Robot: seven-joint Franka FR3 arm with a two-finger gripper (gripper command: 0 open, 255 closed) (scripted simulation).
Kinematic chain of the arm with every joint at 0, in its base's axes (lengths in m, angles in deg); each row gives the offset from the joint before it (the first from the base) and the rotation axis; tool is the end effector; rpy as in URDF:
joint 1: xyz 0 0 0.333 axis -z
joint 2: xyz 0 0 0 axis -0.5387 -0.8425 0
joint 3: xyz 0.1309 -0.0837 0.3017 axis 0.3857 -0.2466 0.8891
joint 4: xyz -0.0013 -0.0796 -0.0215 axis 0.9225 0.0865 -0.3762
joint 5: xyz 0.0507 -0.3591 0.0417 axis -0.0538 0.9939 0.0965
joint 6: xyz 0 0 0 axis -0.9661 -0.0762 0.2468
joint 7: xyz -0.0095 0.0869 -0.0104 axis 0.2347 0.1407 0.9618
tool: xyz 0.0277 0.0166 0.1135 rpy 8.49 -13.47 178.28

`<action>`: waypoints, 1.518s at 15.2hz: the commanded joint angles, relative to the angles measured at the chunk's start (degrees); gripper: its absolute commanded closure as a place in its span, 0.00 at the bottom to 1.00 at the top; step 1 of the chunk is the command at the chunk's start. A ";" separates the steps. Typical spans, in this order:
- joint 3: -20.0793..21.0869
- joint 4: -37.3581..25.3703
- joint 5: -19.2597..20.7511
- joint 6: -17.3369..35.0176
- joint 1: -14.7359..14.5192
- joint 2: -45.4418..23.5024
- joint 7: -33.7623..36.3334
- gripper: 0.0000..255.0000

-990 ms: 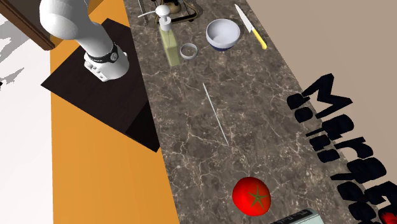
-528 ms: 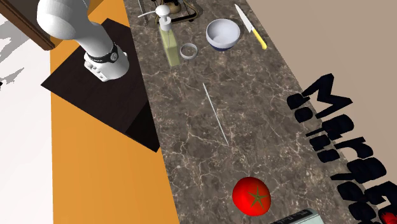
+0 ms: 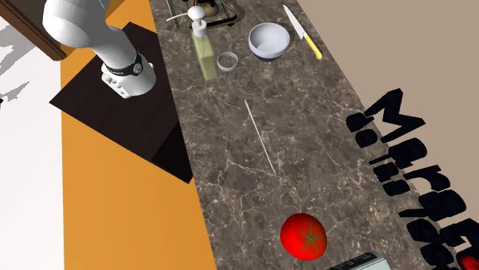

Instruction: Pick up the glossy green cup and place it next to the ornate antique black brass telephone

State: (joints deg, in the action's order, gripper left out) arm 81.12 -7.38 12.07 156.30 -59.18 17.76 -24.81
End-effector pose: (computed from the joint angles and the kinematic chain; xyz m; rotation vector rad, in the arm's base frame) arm 0.3671 0.4164 0.6727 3.1082 -0.2073 -0.0272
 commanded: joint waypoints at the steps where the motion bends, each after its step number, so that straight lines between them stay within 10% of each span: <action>1: -0.12 3.10 -0.47 2.24 0.39 1.00 -0.22 1.00; 23: -0.78 25.59 -2.36 20.77 1.82 5.38 -1.30 1.00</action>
State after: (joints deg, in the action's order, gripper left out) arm 80.29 17.28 9.68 176.09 -57.30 23.17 -26.25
